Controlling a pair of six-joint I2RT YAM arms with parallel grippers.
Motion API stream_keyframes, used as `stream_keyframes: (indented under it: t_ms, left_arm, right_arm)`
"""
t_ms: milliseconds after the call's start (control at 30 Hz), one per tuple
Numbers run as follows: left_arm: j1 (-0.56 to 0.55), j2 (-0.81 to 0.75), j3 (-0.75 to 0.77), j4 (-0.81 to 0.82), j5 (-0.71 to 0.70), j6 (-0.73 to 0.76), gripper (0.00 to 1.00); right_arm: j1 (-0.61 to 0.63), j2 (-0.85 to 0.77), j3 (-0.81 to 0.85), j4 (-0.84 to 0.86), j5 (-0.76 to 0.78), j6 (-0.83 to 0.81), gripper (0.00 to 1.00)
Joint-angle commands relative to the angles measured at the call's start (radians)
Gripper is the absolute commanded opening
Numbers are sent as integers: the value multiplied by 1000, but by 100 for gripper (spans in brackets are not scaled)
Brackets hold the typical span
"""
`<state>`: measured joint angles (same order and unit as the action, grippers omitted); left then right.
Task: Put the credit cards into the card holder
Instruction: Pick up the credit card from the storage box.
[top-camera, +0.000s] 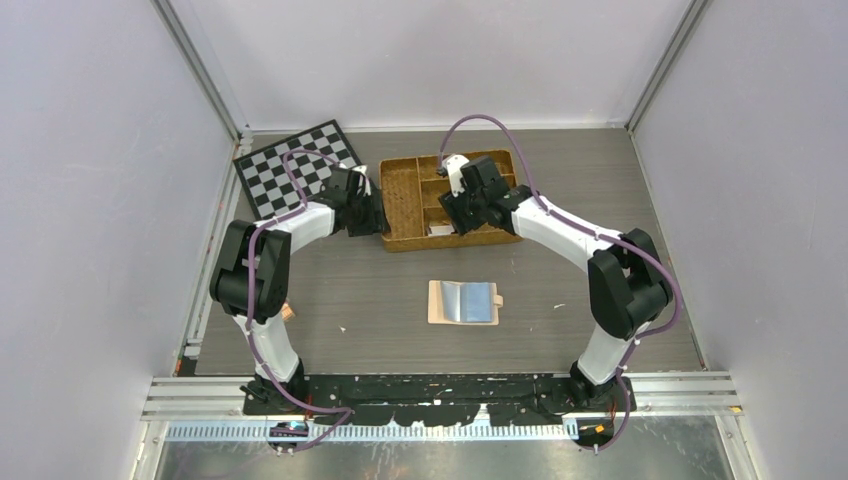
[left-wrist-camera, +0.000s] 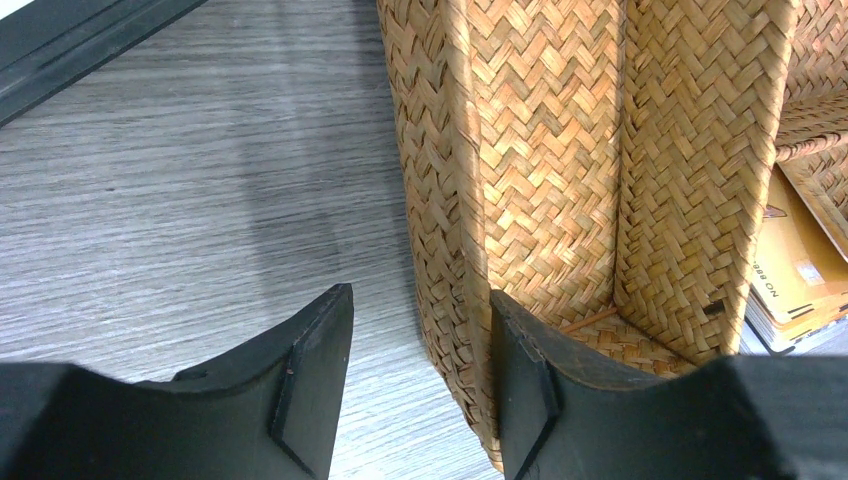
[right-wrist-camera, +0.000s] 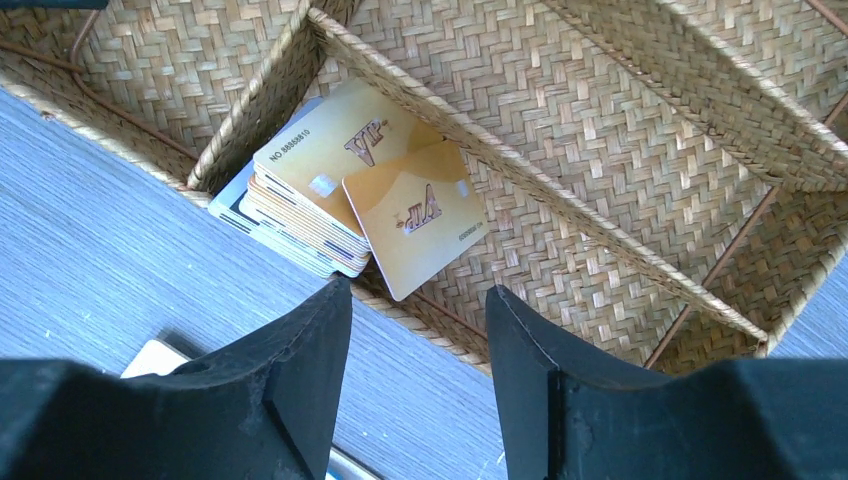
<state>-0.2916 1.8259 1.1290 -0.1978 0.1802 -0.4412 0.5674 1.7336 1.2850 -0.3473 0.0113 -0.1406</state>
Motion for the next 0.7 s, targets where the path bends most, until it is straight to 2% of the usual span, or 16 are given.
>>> stream_keyframes:
  t_ms: [0,233,567,667]
  left_arm:
    - [6,-14,2,24,11,-4,52]
    - [6,-14,0,20,9,-4,52]
    - [6,-10,5,19,10,-3,52]
    - [6,-8,5,19,10,-2,52]
  right_arm:
    - [5,-30,-8,8,-14,-44,54]
    - [5,7,6,-3,-38,-62,47]
    - [9,49,37,-25,-54,-74,45]
    - [10,61,48,-23,-47,-74,42]
